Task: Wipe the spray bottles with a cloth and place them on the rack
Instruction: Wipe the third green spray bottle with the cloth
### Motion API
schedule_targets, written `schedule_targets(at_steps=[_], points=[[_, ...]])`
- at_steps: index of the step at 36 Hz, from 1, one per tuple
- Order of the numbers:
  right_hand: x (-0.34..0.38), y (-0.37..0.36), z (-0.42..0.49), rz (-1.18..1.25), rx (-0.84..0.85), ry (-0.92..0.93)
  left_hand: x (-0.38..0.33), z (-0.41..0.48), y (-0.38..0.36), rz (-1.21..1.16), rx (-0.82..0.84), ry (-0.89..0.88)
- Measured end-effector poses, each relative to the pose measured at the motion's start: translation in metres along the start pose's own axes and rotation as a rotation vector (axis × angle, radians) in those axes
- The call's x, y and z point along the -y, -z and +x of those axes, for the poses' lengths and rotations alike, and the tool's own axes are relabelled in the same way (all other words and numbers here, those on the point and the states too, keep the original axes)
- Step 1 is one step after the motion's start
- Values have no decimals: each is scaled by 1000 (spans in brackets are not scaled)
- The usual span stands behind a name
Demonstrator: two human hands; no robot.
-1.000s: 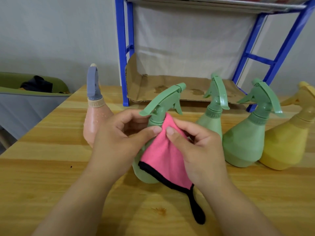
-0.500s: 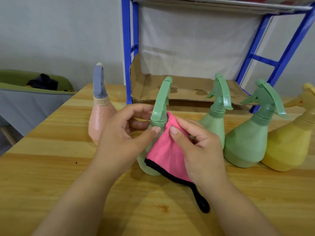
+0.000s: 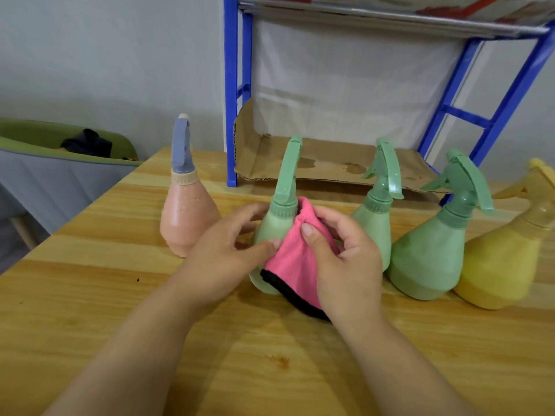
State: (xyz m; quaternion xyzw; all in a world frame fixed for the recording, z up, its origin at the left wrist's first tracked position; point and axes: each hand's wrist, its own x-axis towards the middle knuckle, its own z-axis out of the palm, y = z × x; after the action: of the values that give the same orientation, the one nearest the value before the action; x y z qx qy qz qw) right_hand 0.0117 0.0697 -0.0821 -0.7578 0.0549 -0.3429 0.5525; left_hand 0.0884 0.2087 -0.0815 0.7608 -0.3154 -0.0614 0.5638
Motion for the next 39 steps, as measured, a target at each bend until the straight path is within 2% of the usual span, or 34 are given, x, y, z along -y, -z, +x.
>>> schedule_targets(at_steps=[6, 12, 19, 24, 30, 35, 39], points=[[1, 2, 1, 7, 33, -8, -2, 2, -1, -173, 55, 73], [2, 3, 3, 103, 26, -2, -3, 2, -9, -277, -25, 87], [0, -5, 1, -70, 35, 223, -13, 4, -9, -492, -127, 60], [-3, -14, 5, -89, -35, 281, -15, 4, -7, -497, -88, -2], [1, -8, 5, -78, 82, 156, -20, 2, -6, -512, -44, -51], [4, -9, 1, -263, 191, 156, -23, 3, -7, -482, -176, -50], [3, -14, 1, -332, 177, 215, -24, 2, -5, -471, -226, -40]])
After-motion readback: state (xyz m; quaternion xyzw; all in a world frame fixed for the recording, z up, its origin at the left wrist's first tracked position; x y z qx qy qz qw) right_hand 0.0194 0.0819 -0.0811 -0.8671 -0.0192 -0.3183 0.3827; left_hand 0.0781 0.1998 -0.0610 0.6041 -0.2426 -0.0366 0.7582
